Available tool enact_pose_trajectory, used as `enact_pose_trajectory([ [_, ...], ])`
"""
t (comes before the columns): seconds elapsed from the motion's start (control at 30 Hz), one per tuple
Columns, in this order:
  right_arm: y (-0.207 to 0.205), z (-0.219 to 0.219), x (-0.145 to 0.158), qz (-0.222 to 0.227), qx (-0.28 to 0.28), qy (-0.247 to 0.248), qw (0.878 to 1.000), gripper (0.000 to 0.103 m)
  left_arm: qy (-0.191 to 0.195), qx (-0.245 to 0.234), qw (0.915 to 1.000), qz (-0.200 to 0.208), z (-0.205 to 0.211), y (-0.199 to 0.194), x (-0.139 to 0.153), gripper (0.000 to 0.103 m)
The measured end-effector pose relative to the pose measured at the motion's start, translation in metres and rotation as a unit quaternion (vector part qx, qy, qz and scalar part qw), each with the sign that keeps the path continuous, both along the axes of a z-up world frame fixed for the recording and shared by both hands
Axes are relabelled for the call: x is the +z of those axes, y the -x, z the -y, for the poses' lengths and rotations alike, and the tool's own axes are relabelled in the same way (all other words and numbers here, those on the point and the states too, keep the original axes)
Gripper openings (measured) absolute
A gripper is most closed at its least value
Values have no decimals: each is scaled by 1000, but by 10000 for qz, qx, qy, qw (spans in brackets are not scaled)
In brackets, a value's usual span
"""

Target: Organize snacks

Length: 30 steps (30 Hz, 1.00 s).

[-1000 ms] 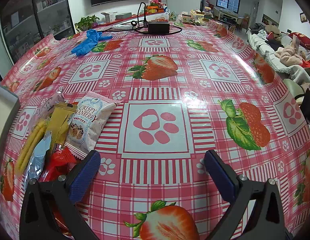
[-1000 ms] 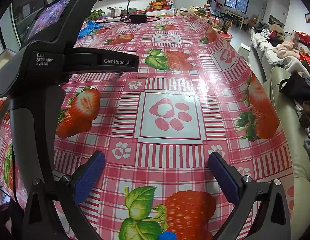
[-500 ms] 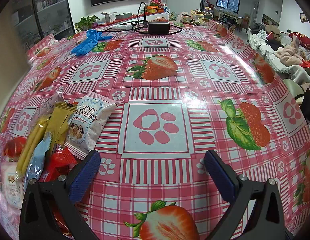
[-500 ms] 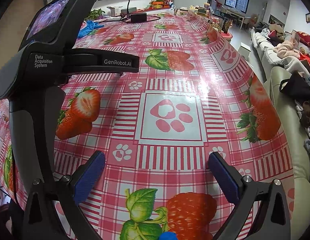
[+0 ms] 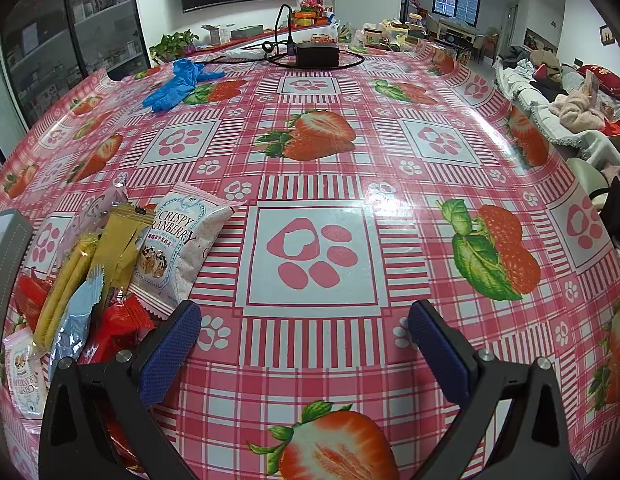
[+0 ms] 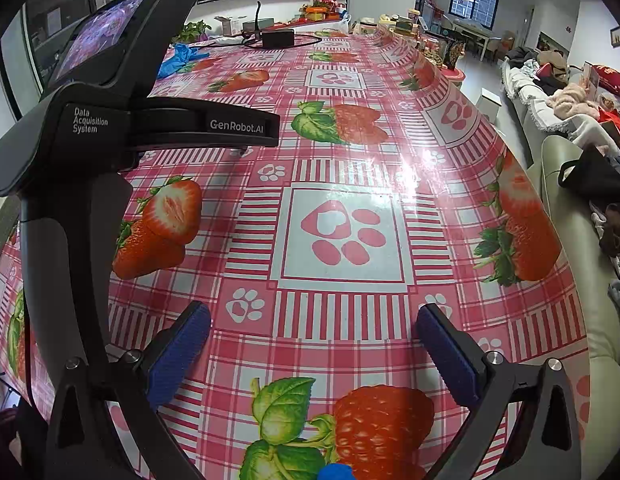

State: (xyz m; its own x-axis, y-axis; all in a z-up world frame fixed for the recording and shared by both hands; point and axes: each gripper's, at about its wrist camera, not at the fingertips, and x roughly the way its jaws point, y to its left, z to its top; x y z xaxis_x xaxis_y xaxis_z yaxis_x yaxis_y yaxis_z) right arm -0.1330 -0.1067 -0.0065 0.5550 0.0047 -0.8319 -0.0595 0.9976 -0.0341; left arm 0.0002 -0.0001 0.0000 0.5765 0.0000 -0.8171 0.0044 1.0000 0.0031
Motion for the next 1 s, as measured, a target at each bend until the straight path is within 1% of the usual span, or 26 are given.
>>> enact_pose_trajectory([
  [0.17, 1, 0, 1, 44, 28, -28, 10000, 103, 0, 0, 10000, 0, 0, 0, 0, 103],
  [0.43, -2, 0, 0, -144, 39, 136, 9998, 103, 3, 0, 10000, 0, 0, 0, 0, 103],
  [0.53, -3, 1, 0, -136, 41, 102, 9998, 103, 0, 0, 10000, -1, 0, 0, 0, 103],
  [0.6, -3, 1, 0, -141, 41, 168, 9998, 103, 0, 0, 10000, 0, 0, 0, 0, 103],
  [0.67, -2, 1, 0, -18, 50, -36, 10000, 103, 0, 0, 10000, 0, 0, 0, 0, 103],
  [1.0, 0, 1, 0, -69, 48, -103, 9999, 103, 0, 0, 10000, 0, 0, 0, 0, 103],
])
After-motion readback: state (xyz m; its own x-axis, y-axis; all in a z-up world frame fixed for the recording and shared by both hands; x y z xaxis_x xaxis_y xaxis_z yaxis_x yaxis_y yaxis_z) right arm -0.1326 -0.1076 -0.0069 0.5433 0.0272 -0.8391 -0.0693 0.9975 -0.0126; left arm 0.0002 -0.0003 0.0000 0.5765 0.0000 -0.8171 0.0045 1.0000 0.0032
